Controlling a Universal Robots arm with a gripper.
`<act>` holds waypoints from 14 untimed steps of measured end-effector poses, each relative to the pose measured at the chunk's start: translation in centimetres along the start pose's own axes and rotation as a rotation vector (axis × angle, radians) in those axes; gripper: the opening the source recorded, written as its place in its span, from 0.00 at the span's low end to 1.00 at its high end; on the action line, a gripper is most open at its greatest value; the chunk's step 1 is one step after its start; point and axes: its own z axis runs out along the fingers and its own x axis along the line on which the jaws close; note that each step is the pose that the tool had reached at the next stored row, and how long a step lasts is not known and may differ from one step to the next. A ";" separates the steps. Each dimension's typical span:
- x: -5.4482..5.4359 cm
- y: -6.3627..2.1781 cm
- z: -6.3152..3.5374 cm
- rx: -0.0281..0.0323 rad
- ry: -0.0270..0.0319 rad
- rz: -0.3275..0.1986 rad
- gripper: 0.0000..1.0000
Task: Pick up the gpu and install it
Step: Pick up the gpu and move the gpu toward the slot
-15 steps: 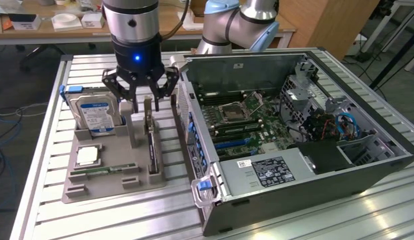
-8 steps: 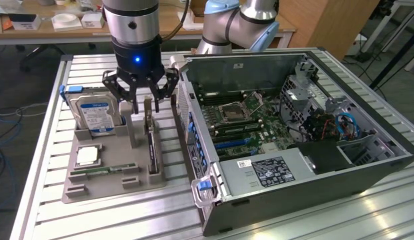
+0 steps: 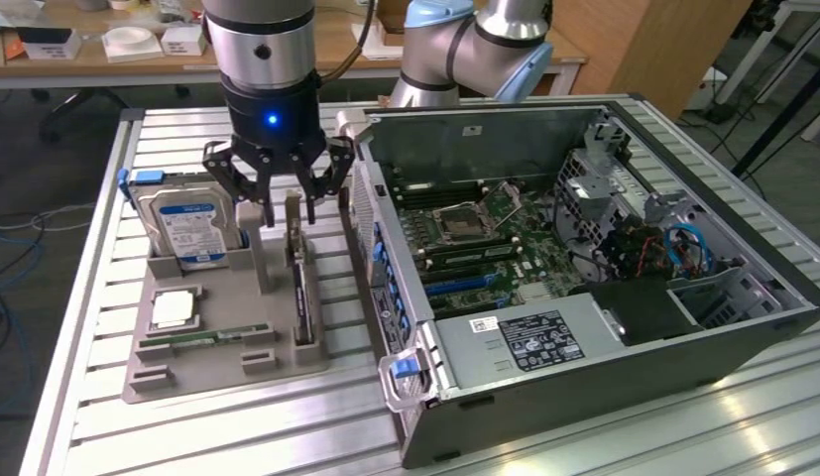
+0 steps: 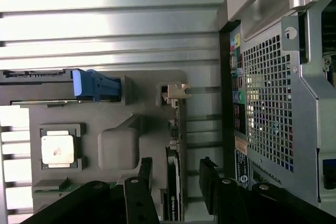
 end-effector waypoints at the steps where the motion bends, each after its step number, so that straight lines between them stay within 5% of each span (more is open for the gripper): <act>1: 0.0 -0.01 0.04 0.0000 -0.0001 0.000 0.49; 14: -0.1 -0.94 0.18 0.0078 -0.0002 0.000 0.49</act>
